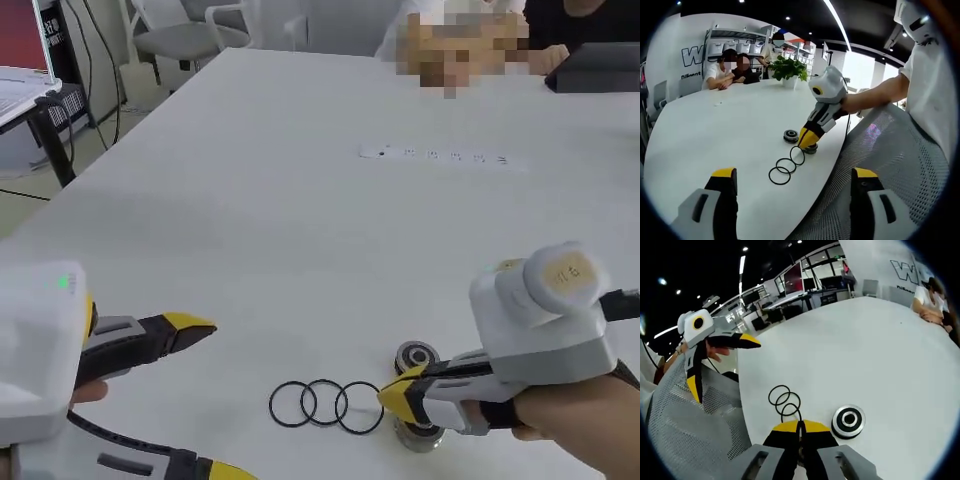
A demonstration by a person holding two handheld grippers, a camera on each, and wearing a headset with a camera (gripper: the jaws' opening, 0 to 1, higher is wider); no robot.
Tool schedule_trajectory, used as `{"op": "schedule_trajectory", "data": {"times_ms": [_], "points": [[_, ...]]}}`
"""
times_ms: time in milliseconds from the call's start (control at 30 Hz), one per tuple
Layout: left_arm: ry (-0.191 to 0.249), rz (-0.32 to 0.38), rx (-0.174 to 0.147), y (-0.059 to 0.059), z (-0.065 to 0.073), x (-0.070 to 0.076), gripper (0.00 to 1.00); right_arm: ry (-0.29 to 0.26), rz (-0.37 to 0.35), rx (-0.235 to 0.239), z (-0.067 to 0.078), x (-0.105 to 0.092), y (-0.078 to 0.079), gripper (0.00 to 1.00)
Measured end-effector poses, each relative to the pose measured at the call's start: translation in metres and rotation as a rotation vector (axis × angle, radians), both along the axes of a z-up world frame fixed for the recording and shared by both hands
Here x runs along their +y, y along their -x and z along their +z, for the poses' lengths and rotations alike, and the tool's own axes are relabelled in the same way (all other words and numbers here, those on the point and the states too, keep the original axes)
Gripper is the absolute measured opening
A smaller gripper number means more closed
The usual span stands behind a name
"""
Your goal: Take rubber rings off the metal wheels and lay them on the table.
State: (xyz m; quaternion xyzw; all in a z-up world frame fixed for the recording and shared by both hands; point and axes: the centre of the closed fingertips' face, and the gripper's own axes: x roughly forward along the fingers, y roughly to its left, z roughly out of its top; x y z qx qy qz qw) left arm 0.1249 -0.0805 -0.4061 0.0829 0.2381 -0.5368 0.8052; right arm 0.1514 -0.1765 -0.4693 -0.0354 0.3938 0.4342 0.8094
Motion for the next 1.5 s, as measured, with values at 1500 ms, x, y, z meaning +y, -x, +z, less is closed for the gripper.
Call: {"op": "schedule_trajectory", "data": {"times_ms": [1500], "points": [[-0.028,-0.009,0.022,0.003,-0.006,0.0,0.91,-0.026,-0.045,-0.169,0.025,-0.008,-0.031,0.04]]}}
